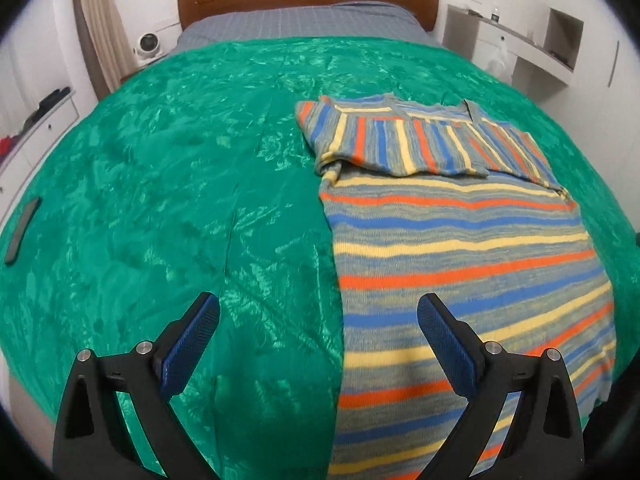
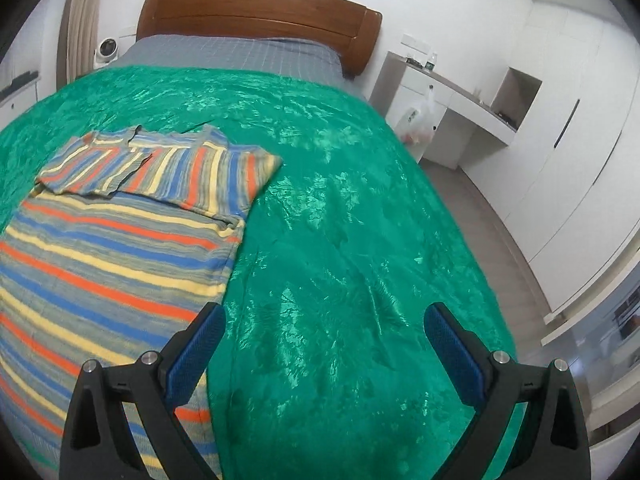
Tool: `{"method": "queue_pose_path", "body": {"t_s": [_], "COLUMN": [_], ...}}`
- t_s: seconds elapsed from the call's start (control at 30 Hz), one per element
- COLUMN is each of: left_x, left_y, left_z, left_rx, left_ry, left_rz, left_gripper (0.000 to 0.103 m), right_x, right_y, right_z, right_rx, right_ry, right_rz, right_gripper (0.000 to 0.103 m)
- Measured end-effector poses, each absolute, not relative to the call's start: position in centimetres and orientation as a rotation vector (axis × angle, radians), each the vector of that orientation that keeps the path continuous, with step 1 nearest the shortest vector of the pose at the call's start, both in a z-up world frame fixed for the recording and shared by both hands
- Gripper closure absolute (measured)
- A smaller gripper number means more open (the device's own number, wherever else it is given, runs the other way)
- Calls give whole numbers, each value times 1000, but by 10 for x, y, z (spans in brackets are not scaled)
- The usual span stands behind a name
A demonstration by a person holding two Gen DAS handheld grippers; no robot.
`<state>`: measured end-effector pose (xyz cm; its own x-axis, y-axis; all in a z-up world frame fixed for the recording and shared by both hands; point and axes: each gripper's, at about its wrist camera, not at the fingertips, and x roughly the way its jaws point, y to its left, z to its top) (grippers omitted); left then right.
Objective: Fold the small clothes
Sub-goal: 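Move both grippers open toward the sweater hem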
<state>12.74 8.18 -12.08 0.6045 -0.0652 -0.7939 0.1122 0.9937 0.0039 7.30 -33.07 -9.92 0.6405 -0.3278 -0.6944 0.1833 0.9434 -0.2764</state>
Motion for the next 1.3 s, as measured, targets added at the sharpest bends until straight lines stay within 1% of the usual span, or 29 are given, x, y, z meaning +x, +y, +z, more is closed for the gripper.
{"method": "queue_pose_path", "body": {"t_s": [0.17,0.5,1.3], "left_x": [119,97,84], "left_y": [87,97,102], "left_z": [-132,-171,-176], "left_rx": [67,43,18], "left_ry": [930,1023,1047], "left_rz": [-82,-63,-81], "left_gripper": [3,3,3], "right_x": [72,71,70], "right_y": [-327,-322,-308], "right_z": [-100,-106,-110], "right_rx": [-208,-247,-342], "right_ry": [828,842,843], "right_rz": [-299,-299,-294], "right_gripper": [4,4,4]}}
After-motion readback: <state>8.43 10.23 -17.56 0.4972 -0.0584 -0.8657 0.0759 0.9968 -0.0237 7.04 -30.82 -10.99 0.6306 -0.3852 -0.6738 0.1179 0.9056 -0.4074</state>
